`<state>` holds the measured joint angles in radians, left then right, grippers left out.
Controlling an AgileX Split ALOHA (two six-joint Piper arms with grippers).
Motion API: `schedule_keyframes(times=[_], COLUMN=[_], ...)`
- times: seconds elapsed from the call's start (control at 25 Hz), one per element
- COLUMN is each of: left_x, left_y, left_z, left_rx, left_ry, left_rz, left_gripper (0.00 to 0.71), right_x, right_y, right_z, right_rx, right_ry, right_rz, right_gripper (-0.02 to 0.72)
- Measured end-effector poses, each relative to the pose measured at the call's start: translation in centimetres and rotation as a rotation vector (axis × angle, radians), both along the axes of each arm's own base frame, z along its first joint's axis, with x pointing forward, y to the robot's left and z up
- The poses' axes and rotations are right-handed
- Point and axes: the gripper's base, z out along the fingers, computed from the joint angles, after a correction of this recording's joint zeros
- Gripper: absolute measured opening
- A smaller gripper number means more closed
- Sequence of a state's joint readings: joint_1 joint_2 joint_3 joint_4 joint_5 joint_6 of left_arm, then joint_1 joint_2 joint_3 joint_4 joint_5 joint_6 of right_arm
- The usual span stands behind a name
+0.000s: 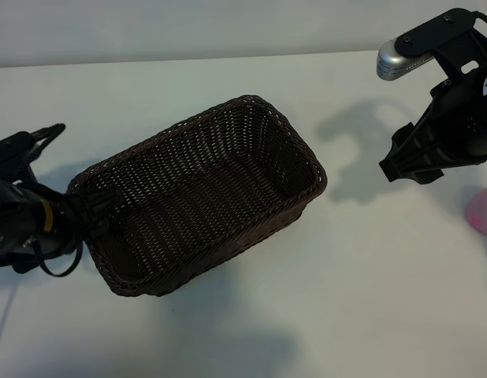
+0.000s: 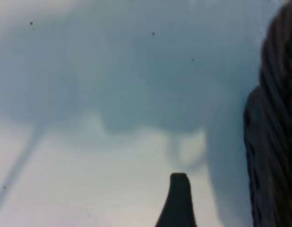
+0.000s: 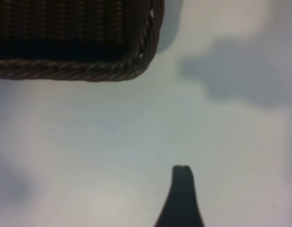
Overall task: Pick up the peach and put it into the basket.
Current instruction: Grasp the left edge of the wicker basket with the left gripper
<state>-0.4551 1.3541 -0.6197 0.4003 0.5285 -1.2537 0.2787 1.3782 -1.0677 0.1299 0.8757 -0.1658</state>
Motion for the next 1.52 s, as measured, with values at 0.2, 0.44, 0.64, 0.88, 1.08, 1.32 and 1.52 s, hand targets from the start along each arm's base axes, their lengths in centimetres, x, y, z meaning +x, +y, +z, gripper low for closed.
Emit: schedule_keyframes(times=[0.2,0.44,0.64,0.88,1.08,1.32,1.52], left_x=[0.8,1.4,1.9,2.4,2.5,2.6,2.6], left_y=[0.5,0.1,-0.3,-0.6,-0.8,-0.8,-1.1], left_z=[0.1,-0.4,-1.6,-3.0,-3.3,-4.0,-4.1], left_rx=[-0.049,-0.073,-0.085,-0.093,-0.097,-0.096,-0.119], left_ry=[-0.047,-0.063,-0.039,-0.011,-0.008,0.017,0.024], left_rz=[0.016,-0.002,0.001,0.0,-0.004,0.005,0.002], left_gripper=[0.614,0.614,0.608,0.602,0.599,0.596,0.595], right_x=[0.0,0.0,-0.1,-0.1,-0.1,-0.1,-0.1], right_y=[0.0,0.0,0.0,0.0,0.0,0.0,0.0], right_z=[0.0,0.0,0.0,0.0,0.0,-0.1,-0.1], right_rx=[0.0,0.0,-0.002,-0.002,-0.001,-0.001,-0.001], right_ry=[0.0,0.0,0.009,0.012,0.013,0.014,0.014], right_rz=[0.0,0.0,0.001,0.001,0.001,0.001,0.001], right_gripper=[0.559,0.559,0.559,0.559,0.559,0.559,0.559])
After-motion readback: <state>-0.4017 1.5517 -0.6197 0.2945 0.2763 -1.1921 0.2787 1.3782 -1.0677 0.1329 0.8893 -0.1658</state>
